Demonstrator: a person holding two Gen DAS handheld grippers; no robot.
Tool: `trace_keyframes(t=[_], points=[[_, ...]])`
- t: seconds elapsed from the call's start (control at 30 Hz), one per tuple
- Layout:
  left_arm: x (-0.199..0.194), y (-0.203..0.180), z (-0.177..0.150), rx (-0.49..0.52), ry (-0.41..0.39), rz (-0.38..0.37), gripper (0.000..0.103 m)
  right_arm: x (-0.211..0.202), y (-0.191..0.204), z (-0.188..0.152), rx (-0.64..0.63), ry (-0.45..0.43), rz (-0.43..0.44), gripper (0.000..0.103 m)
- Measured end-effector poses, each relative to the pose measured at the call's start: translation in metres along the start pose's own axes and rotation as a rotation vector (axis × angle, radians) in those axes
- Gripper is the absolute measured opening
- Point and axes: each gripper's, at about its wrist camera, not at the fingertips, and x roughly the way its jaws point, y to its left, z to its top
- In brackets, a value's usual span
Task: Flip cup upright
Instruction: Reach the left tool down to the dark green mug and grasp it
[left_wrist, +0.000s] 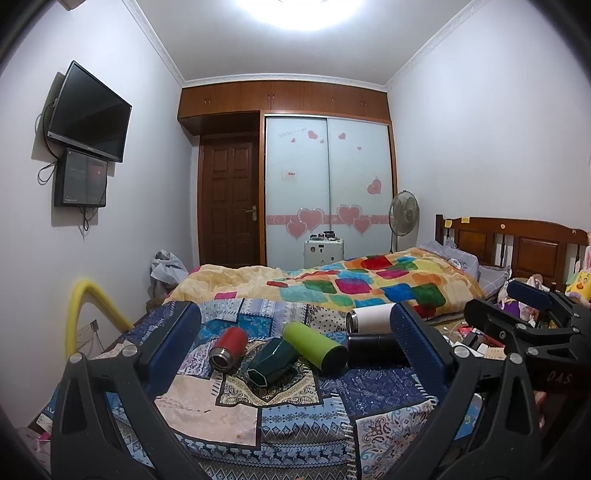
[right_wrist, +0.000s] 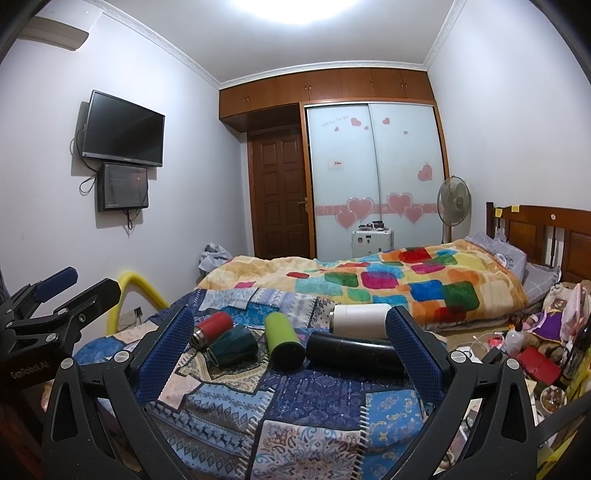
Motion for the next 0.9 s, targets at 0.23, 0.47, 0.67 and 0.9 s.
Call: trace_keyframes(t=[0.23,0.47,0.67,0.9], points=[[0.054,0.006,-0.021,0.030,0.139,-0.030,0.103,0.040,-0.016,-0.019,0.004,0.086,-0.028,0.103],[0.143,0.019,-0.047,0.067,0.339,-0.032,0.100,0.086,-0.035,-0.039,0.000,0.181,-0.057,0.103],[0.215,0.030,-0.073,0.109,0.491,-0.045,0.098,0.116,-0.047,-0.052,0.006,0.249,-0.048,0.103],[0.279,0.038,-0.098,0.152,0.639,-0.073,0.095,0.144,-0.049,-0.058,-0.004,0.291,-0.032,0.103]])
